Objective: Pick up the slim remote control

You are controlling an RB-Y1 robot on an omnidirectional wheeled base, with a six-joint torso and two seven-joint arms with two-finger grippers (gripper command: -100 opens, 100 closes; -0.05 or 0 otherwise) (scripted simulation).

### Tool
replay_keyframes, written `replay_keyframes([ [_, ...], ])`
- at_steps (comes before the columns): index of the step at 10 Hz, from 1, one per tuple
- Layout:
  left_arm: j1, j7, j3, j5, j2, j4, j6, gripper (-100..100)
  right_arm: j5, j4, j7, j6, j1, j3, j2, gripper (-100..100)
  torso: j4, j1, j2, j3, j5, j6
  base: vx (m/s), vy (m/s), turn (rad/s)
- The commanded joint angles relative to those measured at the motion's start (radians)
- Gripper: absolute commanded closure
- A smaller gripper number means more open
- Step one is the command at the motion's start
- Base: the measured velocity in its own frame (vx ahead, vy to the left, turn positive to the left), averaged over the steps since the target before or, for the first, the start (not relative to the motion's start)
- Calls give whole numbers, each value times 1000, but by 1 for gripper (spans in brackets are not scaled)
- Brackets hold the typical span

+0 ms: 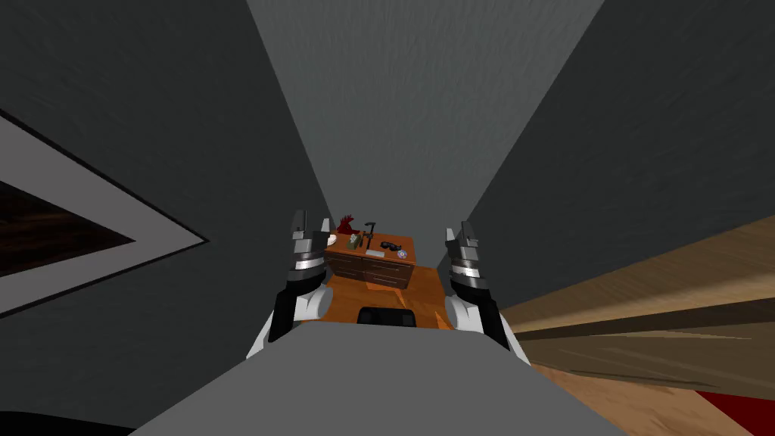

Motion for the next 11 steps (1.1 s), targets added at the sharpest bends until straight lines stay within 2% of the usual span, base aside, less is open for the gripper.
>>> replay_keyframes([
  [1, -3, 13, 5, 8, 38, 18, 28, -100, 0, 0, 0, 0, 0, 0, 0, 0, 0, 0, 0, 0, 0, 0, 12, 10, -164],
  [6, -14, 72, 26, 46, 103, 95, 153, -100, 0, 0, 0, 0, 0, 0, 0, 0, -1, 3, -2, -1, 1, 0, 28, 35, -240],
  [9, -22, 124, 44, 79, 130, 158, 253, -100, 0, 0, 0, 0, 0, 0, 0, 0, -1, 3, -3, -2, 1, 0, 39, 52, -365],
  [10, -22, 124, 44, 79, 130, 158, 269, -100, 0, 0, 0, 0, 0, 0, 0, 0, -1, 4, -3, -2, 1, 0, 23, 56, -65],
  [11, -24, 143, 51, 92, 138, 181, 302, -100, 0, 0, 0, 0, 0, 0, 0, 0, -1, 4, -3, -2, 1, -1, 25, 38, -165],
])
